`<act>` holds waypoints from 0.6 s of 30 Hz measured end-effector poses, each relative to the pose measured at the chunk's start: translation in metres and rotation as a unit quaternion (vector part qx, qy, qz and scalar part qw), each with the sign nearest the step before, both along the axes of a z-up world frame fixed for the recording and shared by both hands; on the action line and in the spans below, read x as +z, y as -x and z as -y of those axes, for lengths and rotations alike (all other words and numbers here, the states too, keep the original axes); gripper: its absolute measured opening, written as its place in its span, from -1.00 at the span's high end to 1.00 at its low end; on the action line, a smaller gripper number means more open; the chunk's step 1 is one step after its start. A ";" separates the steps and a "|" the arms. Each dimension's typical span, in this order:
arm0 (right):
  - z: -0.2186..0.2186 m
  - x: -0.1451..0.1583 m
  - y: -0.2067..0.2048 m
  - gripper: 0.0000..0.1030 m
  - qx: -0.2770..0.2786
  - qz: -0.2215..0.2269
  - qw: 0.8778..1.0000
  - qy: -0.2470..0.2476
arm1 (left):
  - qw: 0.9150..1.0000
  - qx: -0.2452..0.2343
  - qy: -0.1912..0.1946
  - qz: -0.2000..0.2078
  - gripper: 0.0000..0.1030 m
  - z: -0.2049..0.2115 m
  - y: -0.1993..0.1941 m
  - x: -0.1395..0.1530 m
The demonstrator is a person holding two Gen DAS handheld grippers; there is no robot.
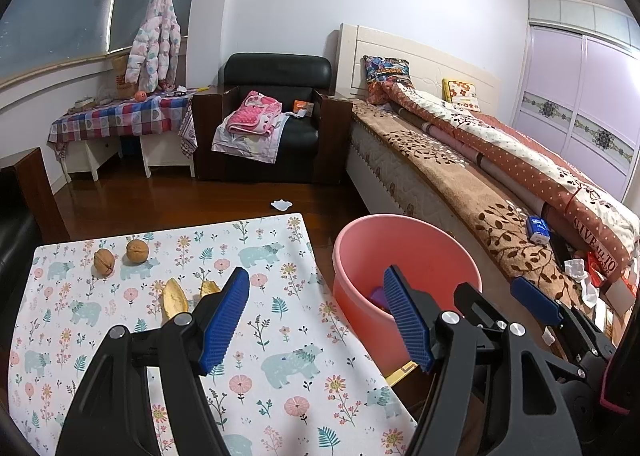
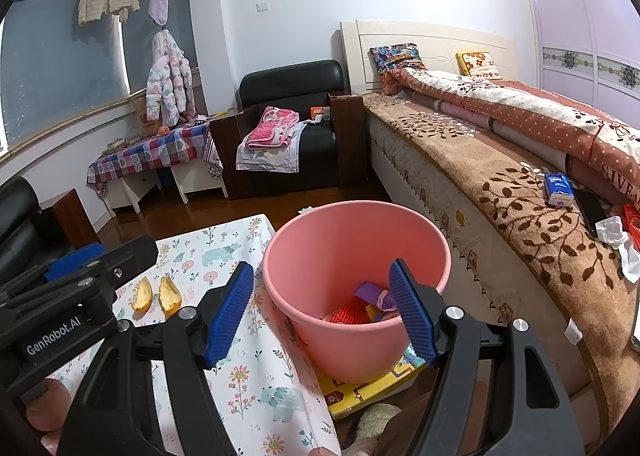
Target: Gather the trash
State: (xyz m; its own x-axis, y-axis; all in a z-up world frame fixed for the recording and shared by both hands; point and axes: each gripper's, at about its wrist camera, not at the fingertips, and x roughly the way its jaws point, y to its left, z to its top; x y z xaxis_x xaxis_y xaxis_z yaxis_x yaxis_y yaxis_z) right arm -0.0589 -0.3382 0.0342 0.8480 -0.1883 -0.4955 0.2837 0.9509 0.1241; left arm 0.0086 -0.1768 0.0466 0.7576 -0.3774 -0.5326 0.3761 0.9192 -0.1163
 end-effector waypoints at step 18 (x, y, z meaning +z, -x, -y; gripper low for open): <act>-0.002 -0.014 0.002 -0.37 -0.004 -0.007 1.000 0.003 | 1.000 -0.004 0.000 -0.005 -0.34 0.001 0.001 -0.009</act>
State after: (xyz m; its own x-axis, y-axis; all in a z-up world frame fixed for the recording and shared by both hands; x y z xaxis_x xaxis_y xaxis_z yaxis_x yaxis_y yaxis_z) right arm -0.0613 -0.3365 0.0198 0.8392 -0.1980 -0.5064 0.2933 0.9491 0.1149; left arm 0.0072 -0.1779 0.0375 0.7492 -0.3829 -0.5404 0.3821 0.9163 -0.1196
